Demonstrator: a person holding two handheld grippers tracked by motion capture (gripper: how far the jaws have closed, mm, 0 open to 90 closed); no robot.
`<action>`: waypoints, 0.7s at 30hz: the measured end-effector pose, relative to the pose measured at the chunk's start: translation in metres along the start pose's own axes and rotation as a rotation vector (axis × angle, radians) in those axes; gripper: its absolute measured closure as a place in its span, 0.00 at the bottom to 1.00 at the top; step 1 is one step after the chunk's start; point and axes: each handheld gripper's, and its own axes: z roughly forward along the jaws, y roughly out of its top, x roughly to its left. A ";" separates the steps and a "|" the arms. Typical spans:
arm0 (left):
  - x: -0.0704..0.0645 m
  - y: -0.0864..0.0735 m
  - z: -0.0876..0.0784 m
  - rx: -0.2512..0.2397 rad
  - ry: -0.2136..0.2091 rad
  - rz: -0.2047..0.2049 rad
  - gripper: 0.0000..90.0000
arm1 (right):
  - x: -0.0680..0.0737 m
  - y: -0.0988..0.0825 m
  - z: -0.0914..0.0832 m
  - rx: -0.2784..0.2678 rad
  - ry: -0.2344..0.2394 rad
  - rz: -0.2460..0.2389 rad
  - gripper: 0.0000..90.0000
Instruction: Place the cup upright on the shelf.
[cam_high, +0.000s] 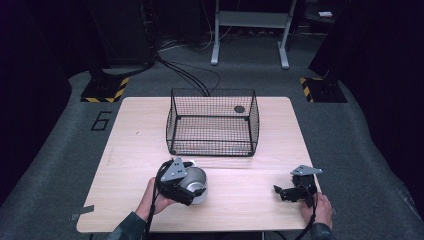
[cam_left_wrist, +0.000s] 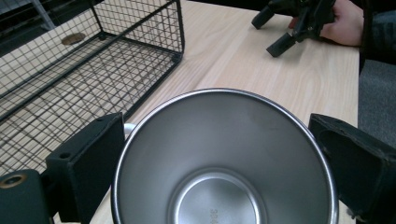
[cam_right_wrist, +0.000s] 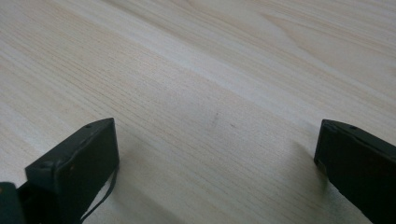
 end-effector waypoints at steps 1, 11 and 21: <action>0.002 0.001 -0.001 -0.001 0.000 0.000 0.07 | 0.000 0.000 0.000 0.000 0.000 0.000 0.00; 0.015 0.006 -0.014 -0.022 0.034 -0.014 0.08 | 0.000 0.000 0.000 0.000 0.000 0.000 0.00; 0.028 0.021 -0.025 -0.039 0.043 -0.030 0.07 | 0.000 0.000 0.000 0.000 0.000 0.000 0.00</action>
